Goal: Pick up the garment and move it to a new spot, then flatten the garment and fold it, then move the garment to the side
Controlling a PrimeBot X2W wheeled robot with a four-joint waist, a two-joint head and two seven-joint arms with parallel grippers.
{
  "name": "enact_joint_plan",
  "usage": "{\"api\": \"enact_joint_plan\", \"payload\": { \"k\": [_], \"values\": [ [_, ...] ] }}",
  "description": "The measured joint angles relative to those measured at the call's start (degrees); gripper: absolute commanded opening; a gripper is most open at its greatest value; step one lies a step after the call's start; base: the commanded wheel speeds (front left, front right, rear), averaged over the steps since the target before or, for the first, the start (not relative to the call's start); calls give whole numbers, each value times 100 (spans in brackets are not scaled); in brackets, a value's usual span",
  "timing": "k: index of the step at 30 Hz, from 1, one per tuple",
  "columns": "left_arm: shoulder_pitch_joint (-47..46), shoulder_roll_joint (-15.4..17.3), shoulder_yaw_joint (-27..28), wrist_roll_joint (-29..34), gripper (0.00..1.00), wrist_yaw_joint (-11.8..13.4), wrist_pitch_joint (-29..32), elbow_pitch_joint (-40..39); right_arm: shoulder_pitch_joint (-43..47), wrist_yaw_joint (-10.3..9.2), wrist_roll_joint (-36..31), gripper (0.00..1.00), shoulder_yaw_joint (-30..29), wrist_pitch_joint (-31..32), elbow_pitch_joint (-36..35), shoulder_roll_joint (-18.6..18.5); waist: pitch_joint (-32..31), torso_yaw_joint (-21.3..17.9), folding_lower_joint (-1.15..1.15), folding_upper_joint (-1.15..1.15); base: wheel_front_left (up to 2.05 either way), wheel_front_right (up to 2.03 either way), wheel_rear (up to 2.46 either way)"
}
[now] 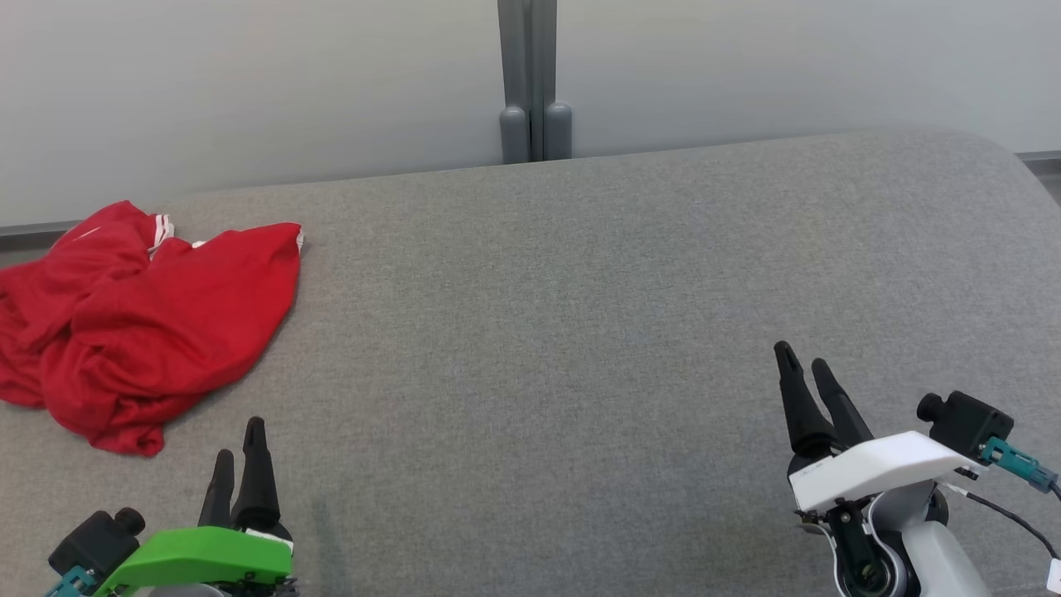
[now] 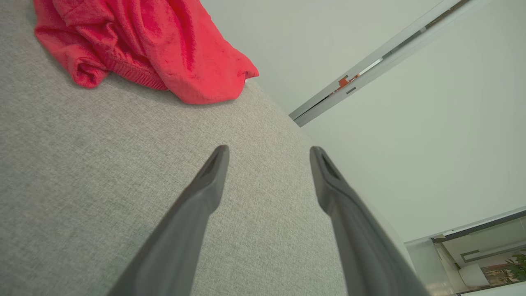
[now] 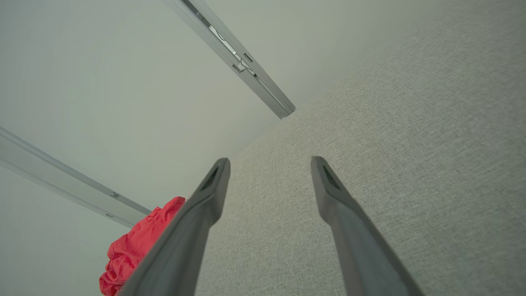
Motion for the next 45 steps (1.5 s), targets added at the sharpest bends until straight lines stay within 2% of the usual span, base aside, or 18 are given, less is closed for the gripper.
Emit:
{"api": "enact_joint_plan", "payload": {
  "k": [22,45],
  "values": [
    [167,4,-64,1887,100,-43,-375,-73,-62,0,-1797,100,13,-379,-10,-4,-9,12,0,0,0,0,0],
    [305,10,-115,3156,100,-55,-683,-122,-65,1,-3227,100,51,-690,40,-11,-5,14,0,0,0,0,0]
  ]
}}
